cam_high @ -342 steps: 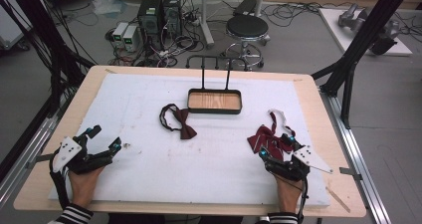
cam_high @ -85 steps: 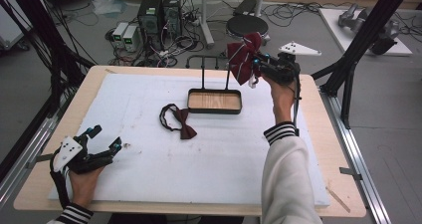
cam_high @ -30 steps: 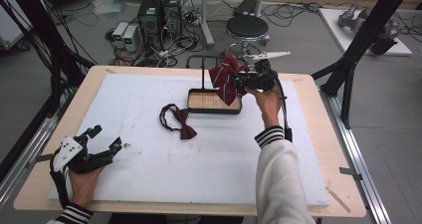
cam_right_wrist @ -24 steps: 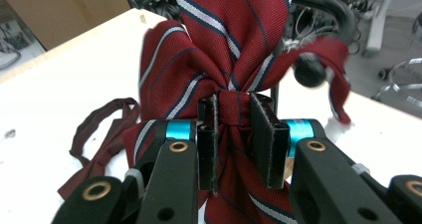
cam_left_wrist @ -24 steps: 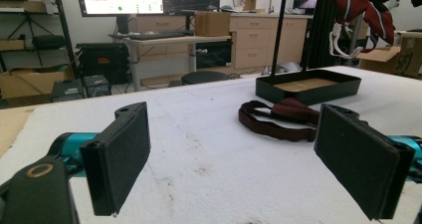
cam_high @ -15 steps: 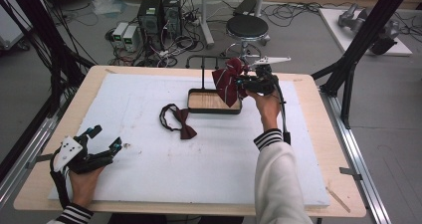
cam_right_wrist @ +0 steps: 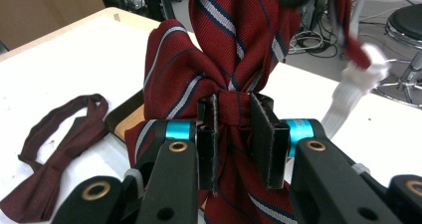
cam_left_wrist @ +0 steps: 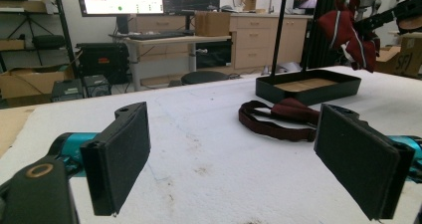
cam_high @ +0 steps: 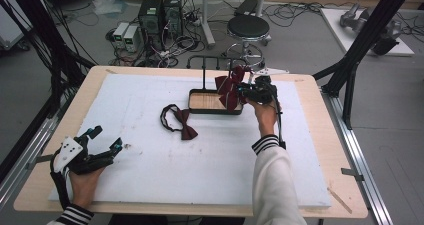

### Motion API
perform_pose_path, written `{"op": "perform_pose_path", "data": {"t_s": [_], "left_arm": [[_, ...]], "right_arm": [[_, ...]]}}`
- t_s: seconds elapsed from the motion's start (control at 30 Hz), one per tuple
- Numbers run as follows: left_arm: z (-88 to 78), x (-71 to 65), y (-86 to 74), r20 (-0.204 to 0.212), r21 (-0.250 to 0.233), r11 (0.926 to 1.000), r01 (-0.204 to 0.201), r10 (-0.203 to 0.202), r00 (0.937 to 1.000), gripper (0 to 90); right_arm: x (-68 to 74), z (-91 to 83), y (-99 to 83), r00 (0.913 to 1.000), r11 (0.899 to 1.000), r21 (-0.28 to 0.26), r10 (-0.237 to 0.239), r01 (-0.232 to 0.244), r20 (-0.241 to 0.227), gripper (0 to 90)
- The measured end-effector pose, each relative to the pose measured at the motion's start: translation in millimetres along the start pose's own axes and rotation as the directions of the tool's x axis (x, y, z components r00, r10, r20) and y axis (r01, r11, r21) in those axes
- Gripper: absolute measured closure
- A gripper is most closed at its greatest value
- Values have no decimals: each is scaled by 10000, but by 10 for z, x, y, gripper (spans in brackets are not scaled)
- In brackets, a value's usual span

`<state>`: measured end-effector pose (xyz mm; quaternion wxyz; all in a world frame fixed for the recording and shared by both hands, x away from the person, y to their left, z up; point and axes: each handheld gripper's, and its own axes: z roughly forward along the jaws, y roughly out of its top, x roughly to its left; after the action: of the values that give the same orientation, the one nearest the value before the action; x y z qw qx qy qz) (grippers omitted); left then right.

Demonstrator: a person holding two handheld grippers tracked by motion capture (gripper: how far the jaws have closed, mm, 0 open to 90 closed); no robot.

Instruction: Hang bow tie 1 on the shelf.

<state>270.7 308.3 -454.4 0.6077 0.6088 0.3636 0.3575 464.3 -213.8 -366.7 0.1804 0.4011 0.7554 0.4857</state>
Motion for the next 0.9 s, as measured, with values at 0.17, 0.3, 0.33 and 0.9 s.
{"op": "perform_pose_path", "data": {"t_s": [0.17, 0.3, 0.33, 0.9], "left_arm": [[-1, 0, 0, 1, -2, 10000, -4, 4, 10000, 149], [-1, 1, 0, 10, -7, 10000, 10, -10, 10000, 149], [-2, 4, 0, 10, 3, 10000, 3, -3, 10000, 149], [-4, 3, -1, 62, -33, 10000, -4, 4, 10000, 149]], "right_arm": [[4, 41, -45, 10000, 9999, 109, 94, -94, -2, 743], [-7, 69, -91, 9998, 9998, 90, 201, -201, 33, 741], [-11, 71, -103, 9998, 9998, -43, 201, -201, 43, 739], [15, 21, -125, 9978, 9968, -452, 659, -653, 100, 124]]}}
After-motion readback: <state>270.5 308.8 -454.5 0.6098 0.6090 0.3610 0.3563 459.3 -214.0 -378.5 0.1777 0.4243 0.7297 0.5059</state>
